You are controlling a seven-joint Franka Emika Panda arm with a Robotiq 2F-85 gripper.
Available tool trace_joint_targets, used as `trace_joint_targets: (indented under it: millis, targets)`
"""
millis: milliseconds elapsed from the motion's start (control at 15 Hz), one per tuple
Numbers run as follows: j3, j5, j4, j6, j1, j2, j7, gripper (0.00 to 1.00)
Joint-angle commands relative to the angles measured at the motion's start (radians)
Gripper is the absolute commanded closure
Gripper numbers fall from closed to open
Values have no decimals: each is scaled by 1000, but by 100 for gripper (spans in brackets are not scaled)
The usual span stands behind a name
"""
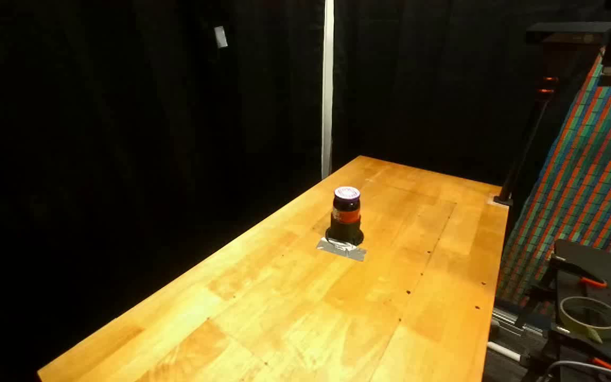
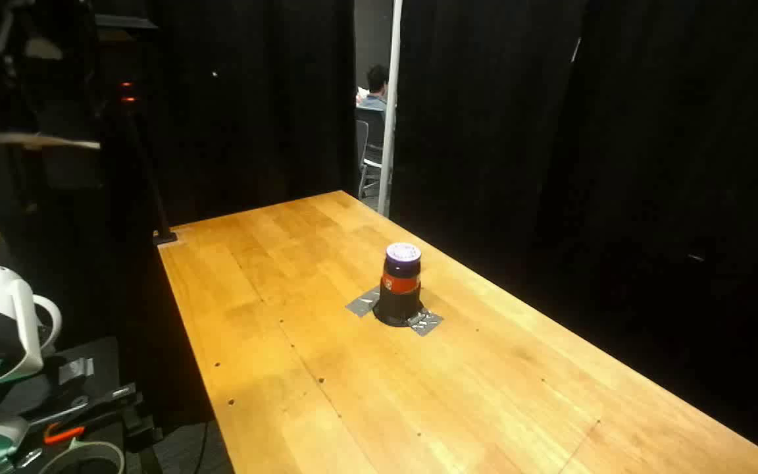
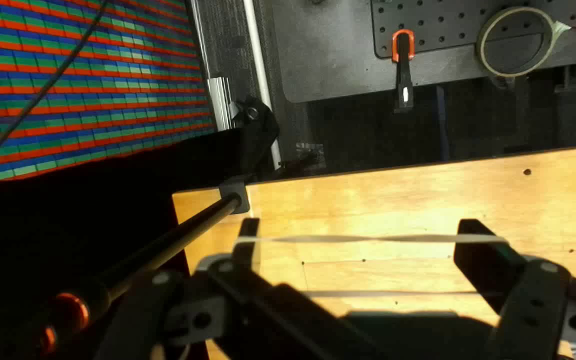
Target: Put a rubber band around the cup
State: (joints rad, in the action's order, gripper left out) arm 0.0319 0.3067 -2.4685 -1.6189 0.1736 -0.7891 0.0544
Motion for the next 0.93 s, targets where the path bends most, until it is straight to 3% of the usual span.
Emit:
trace_joint_targets:
  millis: [0, 333, 533, 867]
  targets:
    - [20, 13, 7, 8, -30, -1, -16, 0]
    - [20, 13, 15, 8, -30, -5, -16, 0]
    - [-41, -54, 76, -19, -103, 111, -52, 0]
    - [-115, -150, 166, -224, -207, 356, -115, 0]
